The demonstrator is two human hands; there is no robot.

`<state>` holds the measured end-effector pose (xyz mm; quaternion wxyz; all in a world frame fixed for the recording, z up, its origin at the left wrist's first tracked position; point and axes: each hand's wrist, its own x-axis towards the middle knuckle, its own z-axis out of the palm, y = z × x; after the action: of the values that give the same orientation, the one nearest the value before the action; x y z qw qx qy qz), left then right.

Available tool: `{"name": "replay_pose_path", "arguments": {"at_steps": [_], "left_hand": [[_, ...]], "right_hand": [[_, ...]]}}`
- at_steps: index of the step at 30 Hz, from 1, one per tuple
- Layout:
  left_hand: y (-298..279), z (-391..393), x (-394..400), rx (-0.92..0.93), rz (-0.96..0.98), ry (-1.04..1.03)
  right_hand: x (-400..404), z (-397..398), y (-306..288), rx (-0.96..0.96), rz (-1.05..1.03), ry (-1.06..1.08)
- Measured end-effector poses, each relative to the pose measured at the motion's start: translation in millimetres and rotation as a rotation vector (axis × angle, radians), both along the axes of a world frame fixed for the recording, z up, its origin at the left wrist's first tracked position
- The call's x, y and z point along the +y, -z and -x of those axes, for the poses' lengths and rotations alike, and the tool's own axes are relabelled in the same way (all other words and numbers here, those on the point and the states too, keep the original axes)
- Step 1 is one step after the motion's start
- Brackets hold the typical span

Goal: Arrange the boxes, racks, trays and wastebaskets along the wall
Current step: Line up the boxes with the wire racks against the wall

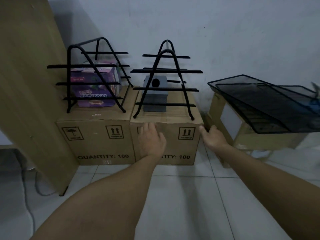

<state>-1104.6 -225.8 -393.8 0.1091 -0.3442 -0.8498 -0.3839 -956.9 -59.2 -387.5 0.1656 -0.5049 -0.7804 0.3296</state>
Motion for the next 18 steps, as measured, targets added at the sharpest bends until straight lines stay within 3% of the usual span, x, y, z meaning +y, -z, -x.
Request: {"name": "replay_pose_path", "arguments": {"at_steps": [7,13,18], "left_hand": [[-18.7,-69.3,45.3,0.146,0.003,0.244],[-20.4,-131.5,83.6,0.228,0.022,0.402],[-20.6,-171.5,109.3,0.23,0.074,0.462]], "right_hand": [[-17.6,-64.5,-22.1,-0.124,-0.436,-0.319],[-24.0,-144.2,-21.7,-0.266,-0.436,-0.471],[6.8,-212.1,-21.0,-0.331,-0.424,-0.32]]}}
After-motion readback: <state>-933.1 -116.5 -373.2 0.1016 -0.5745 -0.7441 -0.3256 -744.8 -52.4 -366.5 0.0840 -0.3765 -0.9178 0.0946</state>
